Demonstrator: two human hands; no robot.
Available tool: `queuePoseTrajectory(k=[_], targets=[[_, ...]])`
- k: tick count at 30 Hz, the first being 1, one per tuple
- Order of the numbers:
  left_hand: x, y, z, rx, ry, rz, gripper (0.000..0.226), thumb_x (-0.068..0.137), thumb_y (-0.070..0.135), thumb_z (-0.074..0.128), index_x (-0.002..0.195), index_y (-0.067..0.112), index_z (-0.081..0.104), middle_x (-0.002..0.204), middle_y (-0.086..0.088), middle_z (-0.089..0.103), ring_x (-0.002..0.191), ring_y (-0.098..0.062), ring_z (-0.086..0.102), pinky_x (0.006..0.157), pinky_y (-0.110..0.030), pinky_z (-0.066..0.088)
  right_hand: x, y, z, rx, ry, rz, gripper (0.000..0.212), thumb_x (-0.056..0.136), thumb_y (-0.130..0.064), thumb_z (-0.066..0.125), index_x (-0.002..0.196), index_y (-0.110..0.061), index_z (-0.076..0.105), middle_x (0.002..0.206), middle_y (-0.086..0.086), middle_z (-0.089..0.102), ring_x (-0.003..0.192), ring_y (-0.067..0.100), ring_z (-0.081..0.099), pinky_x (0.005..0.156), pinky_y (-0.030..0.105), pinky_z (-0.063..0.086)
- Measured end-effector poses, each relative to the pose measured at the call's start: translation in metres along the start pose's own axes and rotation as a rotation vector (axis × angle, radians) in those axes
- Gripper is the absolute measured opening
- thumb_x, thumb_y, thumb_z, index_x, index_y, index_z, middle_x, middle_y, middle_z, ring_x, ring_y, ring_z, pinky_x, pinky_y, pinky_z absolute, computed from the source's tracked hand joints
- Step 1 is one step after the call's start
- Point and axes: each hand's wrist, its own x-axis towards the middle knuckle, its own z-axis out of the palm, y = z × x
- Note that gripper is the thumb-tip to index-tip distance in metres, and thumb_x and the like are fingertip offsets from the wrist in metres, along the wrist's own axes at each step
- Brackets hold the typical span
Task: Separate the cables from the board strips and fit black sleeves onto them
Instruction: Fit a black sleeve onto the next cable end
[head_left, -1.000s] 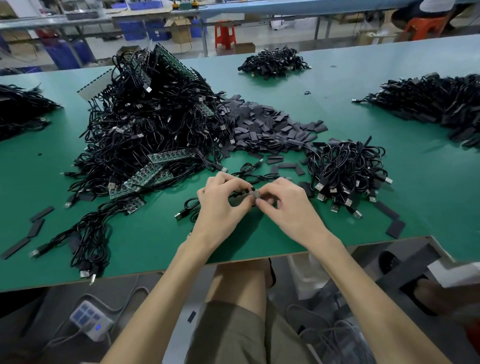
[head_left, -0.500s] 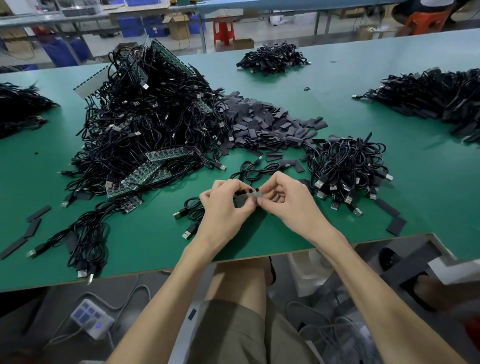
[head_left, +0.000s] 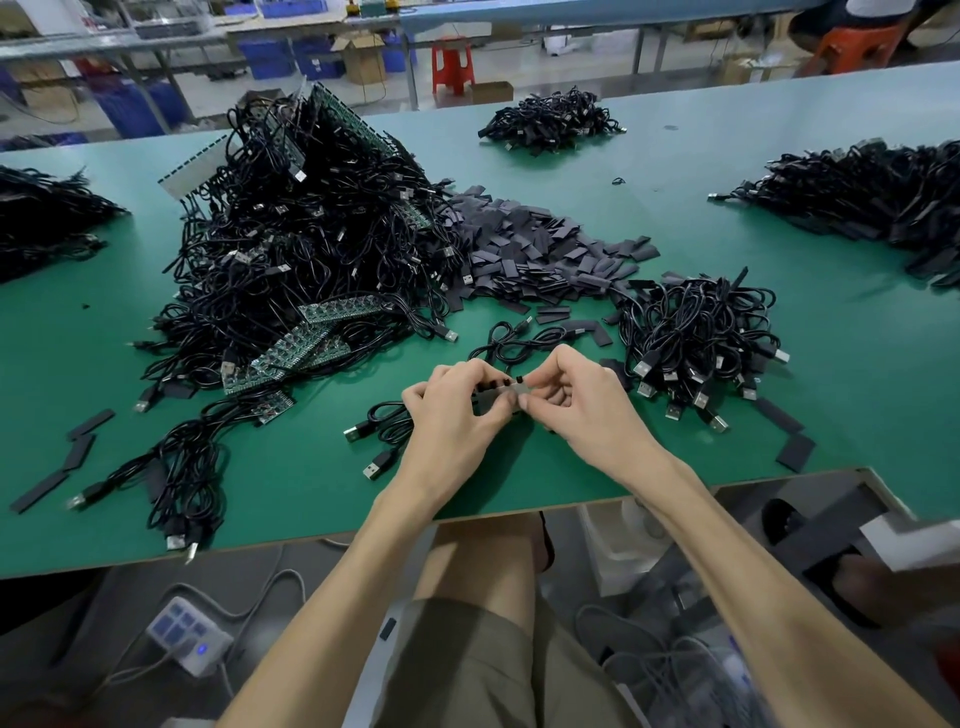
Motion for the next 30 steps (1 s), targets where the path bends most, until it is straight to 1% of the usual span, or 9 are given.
queuePoseTrajectory(k=[7,11,16,19,21,23,26,28,30], targets=[[0.001,0.004,0.002,-0.004,0.066,-0.028,0.009,0.095,0.022,0.065,0.088,0.023,0.060,0.089,0.011,0.060,0.095,-0.010,0.051,0.079,-0.032,0.018,-0.002,-0.004,0.005,-0.035,-0.010,-0.032,0.016,0.094,-0.012,0.072,0.092,-0.012,0.056,0.078,-0.003,0.063,0.065,0.004,0.052,0.064,0.016,0.046],[-0.001,0.001,0.002,0.009,0.075,-0.032,0.008,0.096,0.024,0.064,0.089,0.026,0.060,0.093,0.012,0.062,0.096,-0.008,0.052,0.081,-0.030,0.018,0.001,-0.006,0.000,0.025,0.079,-0.002,0.015,0.094,-0.012,0.073,0.097,-0.013,0.059,0.083,0.008,0.065,0.069,0.021,0.058,0.067,0.026,0.050],[0.000,-0.007,-0.002,0.154,0.164,-0.139,0.015,0.098,0.034,0.060,0.088,0.023,0.058,0.093,0.009,0.061,0.096,-0.015,0.049,0.084,-0.034,0.017,-0.002,-0.008,-0.001,0.118,0.288,-0.041,0.014,0.100,-0.012,0.065,0.106,-0.014,0.053,0.090,0.001,0.056,0.076,0.005,0.050,0.071,0.022,0.047],[-0.001,-0.011,-0.005,0.320,0.205,-0.125,0.005,0.099,0.018,0.056,0.102,0.020,0.059,0.107,0.002,0.057,0.107,-0.022,0.048,0.095,-0.038,0.021,-0.003,-0.009,-0.003,0.158,0.410,-0.064,0.011,0.104,-0.018,0.060,0.109,-0.017,0.050,0.092,-0.005,0.053,0.078,0.003,0.049,0.070,0.023,0.047],[-0.002,-0.013,-0.006,0.457,0.222,-0.080,0.036,0.087,-0.006,0.055,0.116,0.016,0.060,0.119,-0.005,0.052,0.117,-0.027,0.045,0.106,-0.042,0.019,-0.003,-0.009,-0.004,0.165,0.475,-0.076,0.011,0.105,-0.019,0.057,0.112,-0.021,0.049,0.095,-0.007,0.054,0.080,0.002,0.051,0.070,0.022,0.047],[-0.002,-0.015,-0.009,0.570,0.215,-0.050,0.060,0.070,-0.019,0.053,0.120,0.013,0.060,0.127,-0.010,0.048,0.123,-0.032,0.041,0.110,-0.046,0.016,-0.004,-0.008,-0.005,0.164,0.520,-0.081,0.016,0.105,-0.016,0.057,0.116,-0.023,0.050,0.098,-0.009,0.055,0.084,0.002,0.053,0.072,0.020,0.045],[0.000,-0.015,-0.011,0.627,0.193,-0.019,0.062,0.066,-0.020,0.056,0.119,0.012,0.061,0.130,-0.011,0.048,0.125,-0.032,0.040,0.111,-0.048,0.017,-0.004,-0.007,-0.006,0.168,0.551,-0.070,0.021,0.103,-0.011,0.059,0.122,-0.018,0.056,0.105,-0.005,0.057,0.090,0.005,0.055,0.079,0.023,0.047],[0.002,-0.010,-0.008,0.605,0.218,0.023,0.056,0.072,-0.018,0.058,0.119,0.012,0.064,0.128,-0.011,0.053,0.122,-0.031,0.045,0.108,-0.045,0.019,-0.004,-0.006,-0.007,0.125,0.569,-0.074,0.022,0.103,-0.010,0.059,0.124,-0.015,0.064,0.110,-0.001,0.057,0.094,0.011,0.057,0.083,0.030,0.049],[0.007,-0.004,-0.003,0.549,0.236,0.094,0.046,0.080,-0.013,0.059,0.118,0.012,0.065,0.124,-0.009,0.056,0.117,-0.028,0.050,0.106,-0.042,0.020,-0.005,-0.006,-0.008,0.096,0.588,-0.094,0.021,0.104,-0.010,0.058,0.121,-0.017,0.070,0.112,0.002,0.057,0.094,0.012,0.058,0.081,0.027,0.049]])
